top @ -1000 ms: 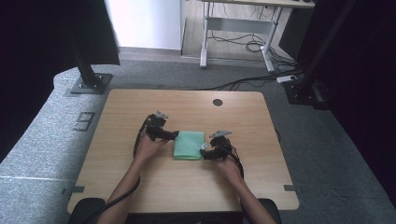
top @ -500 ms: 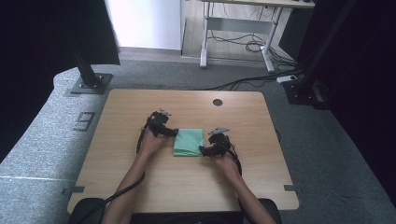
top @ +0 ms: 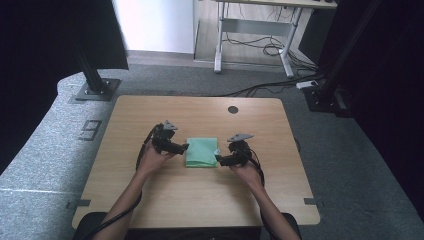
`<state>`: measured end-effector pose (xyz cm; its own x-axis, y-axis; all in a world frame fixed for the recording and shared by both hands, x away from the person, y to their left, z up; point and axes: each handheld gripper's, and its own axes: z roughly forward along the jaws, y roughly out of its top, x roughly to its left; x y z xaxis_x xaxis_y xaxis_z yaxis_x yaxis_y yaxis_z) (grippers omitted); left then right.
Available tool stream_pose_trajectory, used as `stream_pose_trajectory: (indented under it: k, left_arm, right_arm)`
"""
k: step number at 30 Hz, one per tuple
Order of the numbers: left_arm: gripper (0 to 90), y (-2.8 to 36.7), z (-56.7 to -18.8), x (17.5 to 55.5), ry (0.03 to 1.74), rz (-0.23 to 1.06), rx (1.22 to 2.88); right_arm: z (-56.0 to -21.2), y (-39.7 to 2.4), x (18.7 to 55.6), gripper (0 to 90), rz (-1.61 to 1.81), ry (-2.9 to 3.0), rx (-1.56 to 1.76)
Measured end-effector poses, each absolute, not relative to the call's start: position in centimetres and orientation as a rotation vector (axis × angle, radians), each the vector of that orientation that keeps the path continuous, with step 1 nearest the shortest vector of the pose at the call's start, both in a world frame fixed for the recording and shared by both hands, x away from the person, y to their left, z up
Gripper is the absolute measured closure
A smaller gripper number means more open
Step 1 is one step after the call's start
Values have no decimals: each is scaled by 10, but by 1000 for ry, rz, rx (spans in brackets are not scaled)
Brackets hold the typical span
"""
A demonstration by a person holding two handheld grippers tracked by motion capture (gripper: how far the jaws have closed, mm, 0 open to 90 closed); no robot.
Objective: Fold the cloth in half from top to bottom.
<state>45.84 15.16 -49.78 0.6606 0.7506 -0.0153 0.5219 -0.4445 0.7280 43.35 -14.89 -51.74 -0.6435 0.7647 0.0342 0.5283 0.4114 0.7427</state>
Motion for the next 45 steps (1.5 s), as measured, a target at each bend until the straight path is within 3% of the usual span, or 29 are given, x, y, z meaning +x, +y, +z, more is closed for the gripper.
stream_pose_trajectory:
  k: [11, 22, 34, 45]
  left_arm:
    - [4, 162, -479, 399, 887, 409, 2174]
    - [0, 184, -506, 357, 937, 429, 2198]
    - [0, 188, -546, 343, 976, 417, 2281]
    - [0, 188, -549, 346, 985, 362, 2249]
  right_arm:
    - [-498, -178, 405, 39, 1052, 2348, 1089]
    - [-506, -204, 377, 0, 1031, 2341, 1098]
    - [-540, -220, 369, 0, 974, 2389, 1156]
    - [-557, -225, 369, 0, 989, 2340, 1176]
